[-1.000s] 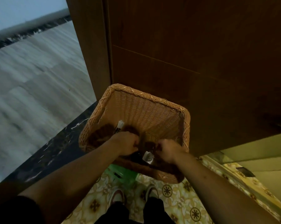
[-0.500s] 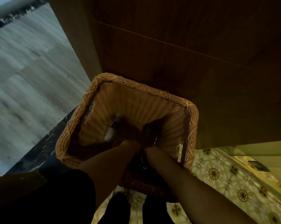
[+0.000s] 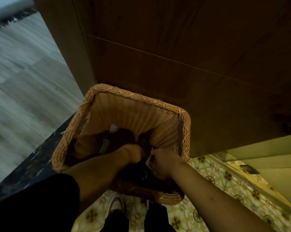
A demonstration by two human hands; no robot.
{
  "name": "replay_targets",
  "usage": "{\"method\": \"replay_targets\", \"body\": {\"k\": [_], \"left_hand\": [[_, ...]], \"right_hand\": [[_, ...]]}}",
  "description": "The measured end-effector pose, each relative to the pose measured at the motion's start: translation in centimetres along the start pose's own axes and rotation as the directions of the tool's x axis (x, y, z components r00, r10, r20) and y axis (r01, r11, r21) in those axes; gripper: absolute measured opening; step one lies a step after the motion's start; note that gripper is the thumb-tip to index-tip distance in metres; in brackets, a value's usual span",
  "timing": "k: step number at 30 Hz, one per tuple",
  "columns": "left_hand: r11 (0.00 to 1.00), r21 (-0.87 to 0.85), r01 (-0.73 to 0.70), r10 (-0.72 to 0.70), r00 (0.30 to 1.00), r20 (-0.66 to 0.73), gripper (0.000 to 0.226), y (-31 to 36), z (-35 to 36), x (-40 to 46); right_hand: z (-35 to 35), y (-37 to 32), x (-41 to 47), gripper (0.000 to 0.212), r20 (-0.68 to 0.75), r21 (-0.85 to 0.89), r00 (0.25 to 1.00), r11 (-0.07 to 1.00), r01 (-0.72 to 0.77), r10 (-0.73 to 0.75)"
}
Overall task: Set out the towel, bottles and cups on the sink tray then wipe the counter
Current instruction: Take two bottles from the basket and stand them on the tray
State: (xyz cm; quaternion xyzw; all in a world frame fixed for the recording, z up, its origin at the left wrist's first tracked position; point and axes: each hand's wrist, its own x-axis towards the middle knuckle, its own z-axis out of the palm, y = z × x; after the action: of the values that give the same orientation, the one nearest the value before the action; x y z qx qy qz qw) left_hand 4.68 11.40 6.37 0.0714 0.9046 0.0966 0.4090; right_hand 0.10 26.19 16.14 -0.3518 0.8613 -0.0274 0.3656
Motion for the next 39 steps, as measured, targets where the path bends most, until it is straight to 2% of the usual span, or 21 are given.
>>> {"method": "replay_targets", "body": {"k": [5,9,11,15,17,20,25,29,33,39], "left_hand": [[0.991,-0.087,0.100,-0.116,0.972,-0.205,0.028,0.1,-3.7,-6.8],[0.975,-0.150,0.164,-0.213,0.887,-0.411,0.030,1.5,-5.6,-13.2],[0.955,-0.247,0.167,-0.272,0.828,-0.490,0.027,2.6,-6.1,-16.2],[0.901,-0.384,0.203,-0.411,0.682,-0.605,0.015,5.8,-6.4,-22.2],[0.867,-0.429,0.253,-0.489,0.591,-0.641,0.014,7.4,-6.1,-24.9],[0.811,-0.493,0.315,-0.585,0.447,-0.677,0.020,9.8,-5.4,-29.0],[0.641,-0.674,0.368,-0.759,0.169,-0.629,0.018,14.2,-2.2,-36.6],[0.507,-0.790,0.346,-0.843,0.008,-0.538,0.018,17.7,2.1,-43.0],[0.324,-0.869,0.375,-0.897,-0.172,-0.408,0.018,21.4,8.1,-49.0],[0.116,-0.939,0.325,-0.916,-0.330,-0.227,0.011,27.7,19.7,-57.8]], "right_hand": [[-4.3,-1.4,-3.4,0.016,-0.118,-0.031,0.989,0.996,0.089,-0.092],[-7.0,-2.3,-5.8,0.004,-0.170,-0.093,0.965,0.978,0.188,-0.201],[-8.3,-2.9,-7.0,0.008,-0.197,-0.147,0.943,0.959,0.241,-0.267],[-11.3,-4.5,-9.6,0.010,-0.192,-0.116,0.902,0.922,0.370,-0.386],[-12.4,-5.6,-11.1,0.006,-0.224,-0.150,0.850,0.878,0.454,-0.477],[-13.1,-7.7,-13.3,0.006,-0.272,-0.208,0.731,0.780,0.590,-0.625],[-12.4,-12.3,-16.7,0.006,-0.262,-0.235,0.549,0.604,0.761,-0.794],[-9.9,-17.3,-19.5,0.006,-0.173,-0.231,0.471,0.500,0.834,-0.865],[-5.4,-22.9,-22.6,0.010,-0.067,-0.203,0.361,0.367,0.908,-0.930],[4.4,-31.8,-28.7,0.011,0.158,-0.186,0.231,0.201,0.962,-0.960]]}}
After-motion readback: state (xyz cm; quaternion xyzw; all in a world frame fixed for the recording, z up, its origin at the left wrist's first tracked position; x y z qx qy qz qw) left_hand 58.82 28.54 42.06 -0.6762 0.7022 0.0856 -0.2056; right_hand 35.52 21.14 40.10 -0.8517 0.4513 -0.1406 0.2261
